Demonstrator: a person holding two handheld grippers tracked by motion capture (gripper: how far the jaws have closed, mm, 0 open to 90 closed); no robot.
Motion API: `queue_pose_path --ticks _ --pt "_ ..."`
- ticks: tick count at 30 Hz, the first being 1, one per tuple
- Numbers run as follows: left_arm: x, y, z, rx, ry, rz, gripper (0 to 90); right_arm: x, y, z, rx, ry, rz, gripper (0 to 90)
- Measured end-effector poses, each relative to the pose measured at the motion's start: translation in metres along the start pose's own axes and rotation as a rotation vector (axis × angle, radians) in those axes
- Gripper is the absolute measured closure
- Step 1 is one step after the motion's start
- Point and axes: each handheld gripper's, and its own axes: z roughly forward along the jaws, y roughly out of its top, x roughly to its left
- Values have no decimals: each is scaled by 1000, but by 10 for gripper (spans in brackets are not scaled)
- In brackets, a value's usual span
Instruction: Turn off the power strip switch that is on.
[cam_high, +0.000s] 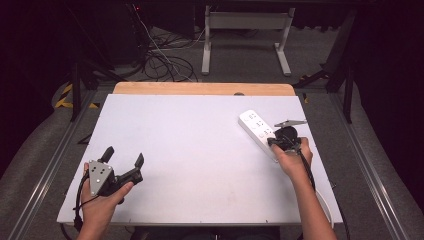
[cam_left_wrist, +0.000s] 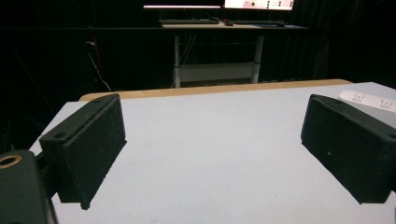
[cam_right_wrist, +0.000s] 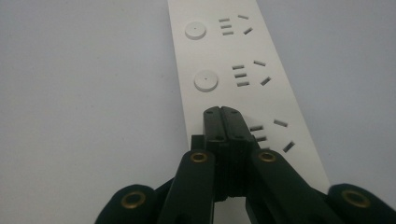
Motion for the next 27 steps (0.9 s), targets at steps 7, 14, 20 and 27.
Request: queue_pose_path --ticks 7,14,20,27 --pt "1 0 0 0 4 0 69 -1 -1 0 -2 5 11 900" --pt "1 0 -1 1 7 -3 70 0 -1 1 -3 -3 1 900" --pt "1 0 -1 2 4 -3 70 0 -1 1 -4 2 6 900" --pt "1 0 0 2 4 -3 70 1 -1 0 -1 -5 -2 900"
